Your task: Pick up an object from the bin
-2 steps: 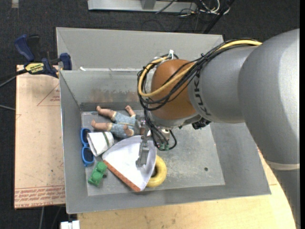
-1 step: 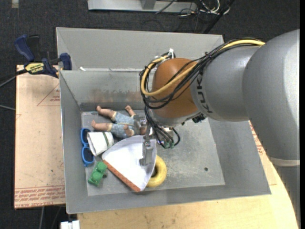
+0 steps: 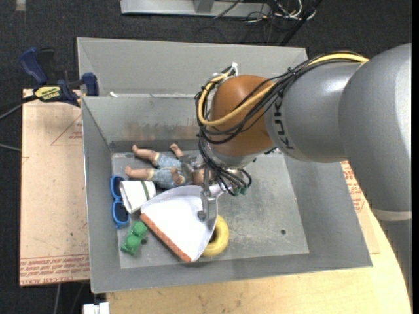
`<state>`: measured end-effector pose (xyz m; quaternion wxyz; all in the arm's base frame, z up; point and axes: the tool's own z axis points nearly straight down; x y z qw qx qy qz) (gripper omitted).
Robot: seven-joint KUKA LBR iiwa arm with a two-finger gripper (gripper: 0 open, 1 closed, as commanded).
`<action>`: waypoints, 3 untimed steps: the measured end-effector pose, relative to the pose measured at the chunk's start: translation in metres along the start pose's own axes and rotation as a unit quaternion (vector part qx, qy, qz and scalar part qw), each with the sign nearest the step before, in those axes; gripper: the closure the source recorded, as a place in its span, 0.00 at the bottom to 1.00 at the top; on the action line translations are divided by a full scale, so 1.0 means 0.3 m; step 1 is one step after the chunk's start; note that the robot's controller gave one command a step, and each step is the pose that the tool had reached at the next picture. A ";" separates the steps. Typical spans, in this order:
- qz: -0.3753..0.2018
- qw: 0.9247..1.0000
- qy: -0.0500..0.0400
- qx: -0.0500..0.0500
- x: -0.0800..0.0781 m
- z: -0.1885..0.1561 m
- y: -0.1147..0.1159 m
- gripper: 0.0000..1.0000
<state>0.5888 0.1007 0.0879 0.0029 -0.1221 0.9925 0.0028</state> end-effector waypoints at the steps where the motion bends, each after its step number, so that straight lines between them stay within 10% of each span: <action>1: 0.184 0.983 -0.005 -0.003 -0.063 -0.029 -0.021 1.00; 3: 0.181 0.984 0.003 -0.001 -0.039 -0.155 -0.017 1.00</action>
Offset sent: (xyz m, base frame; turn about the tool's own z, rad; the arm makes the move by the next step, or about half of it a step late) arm 0.0000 0.0000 0.0000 0.0000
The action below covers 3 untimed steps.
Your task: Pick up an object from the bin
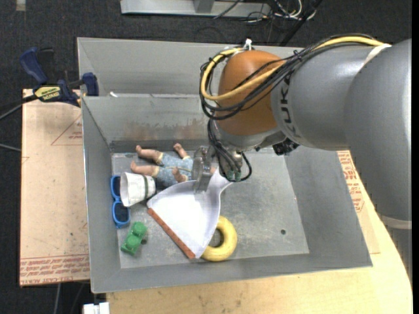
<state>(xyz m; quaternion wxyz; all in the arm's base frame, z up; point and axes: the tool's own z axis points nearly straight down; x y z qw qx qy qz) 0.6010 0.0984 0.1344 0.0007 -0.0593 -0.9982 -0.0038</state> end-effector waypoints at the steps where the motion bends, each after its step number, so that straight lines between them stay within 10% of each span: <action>1: -0.029 1.000 -0.004 -0.001 0.004 -0.226 -0.002 1.00; 3: -0.048 0.999 -0.007 -0.002 -0.016 -0.006 0.011 1.00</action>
Offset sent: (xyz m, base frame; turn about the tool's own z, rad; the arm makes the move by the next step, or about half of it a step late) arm 0.0060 0.0019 -0.0215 -0.0410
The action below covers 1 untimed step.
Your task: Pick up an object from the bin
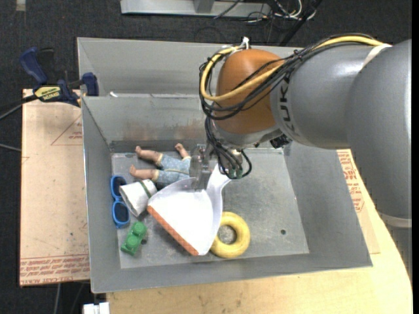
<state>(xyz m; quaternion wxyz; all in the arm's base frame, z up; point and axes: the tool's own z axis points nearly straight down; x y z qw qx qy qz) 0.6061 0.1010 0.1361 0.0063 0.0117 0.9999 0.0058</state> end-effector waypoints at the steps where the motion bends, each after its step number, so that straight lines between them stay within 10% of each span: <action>1: -0.031 0.999 -0.008 -0.002 0.005 0.158 0.047 1.00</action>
Offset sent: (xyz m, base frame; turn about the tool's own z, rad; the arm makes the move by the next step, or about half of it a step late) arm 0.0000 0.0000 0.0000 0.0000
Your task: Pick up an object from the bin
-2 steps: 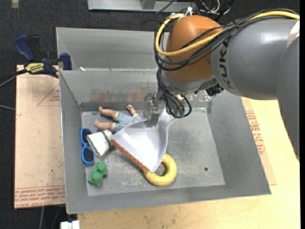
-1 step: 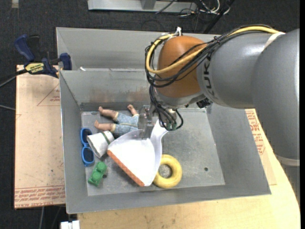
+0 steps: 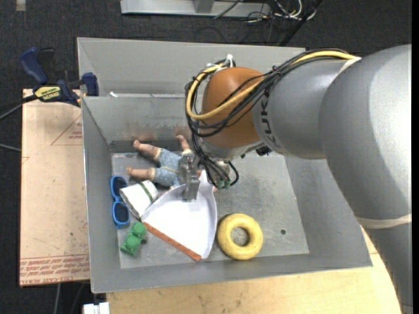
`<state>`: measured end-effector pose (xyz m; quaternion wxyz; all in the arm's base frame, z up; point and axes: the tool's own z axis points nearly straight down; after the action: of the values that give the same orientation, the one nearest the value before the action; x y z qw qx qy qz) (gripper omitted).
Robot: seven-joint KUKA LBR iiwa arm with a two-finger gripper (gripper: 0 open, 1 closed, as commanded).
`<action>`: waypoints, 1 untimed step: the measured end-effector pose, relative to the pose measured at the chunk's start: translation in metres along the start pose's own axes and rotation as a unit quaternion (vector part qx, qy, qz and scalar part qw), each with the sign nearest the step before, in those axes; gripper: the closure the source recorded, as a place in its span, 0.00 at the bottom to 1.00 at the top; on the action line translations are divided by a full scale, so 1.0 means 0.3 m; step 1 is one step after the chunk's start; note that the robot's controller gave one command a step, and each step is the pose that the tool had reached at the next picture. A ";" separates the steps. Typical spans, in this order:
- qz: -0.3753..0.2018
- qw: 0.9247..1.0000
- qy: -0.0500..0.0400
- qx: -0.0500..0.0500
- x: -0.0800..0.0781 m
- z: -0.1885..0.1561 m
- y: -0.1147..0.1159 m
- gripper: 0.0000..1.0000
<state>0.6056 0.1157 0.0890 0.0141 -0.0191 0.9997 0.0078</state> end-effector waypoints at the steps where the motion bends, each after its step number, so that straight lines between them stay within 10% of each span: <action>1: 0.000 1.000 0.000 0.000 0.000 0.000 0.000 1.00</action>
Offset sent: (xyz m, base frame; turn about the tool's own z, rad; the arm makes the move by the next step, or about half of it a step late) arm -0.0034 -0.0073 0.1064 -0.0251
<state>0.6057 0.1156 0.0890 0.0141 -0.0191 0.9997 0.0078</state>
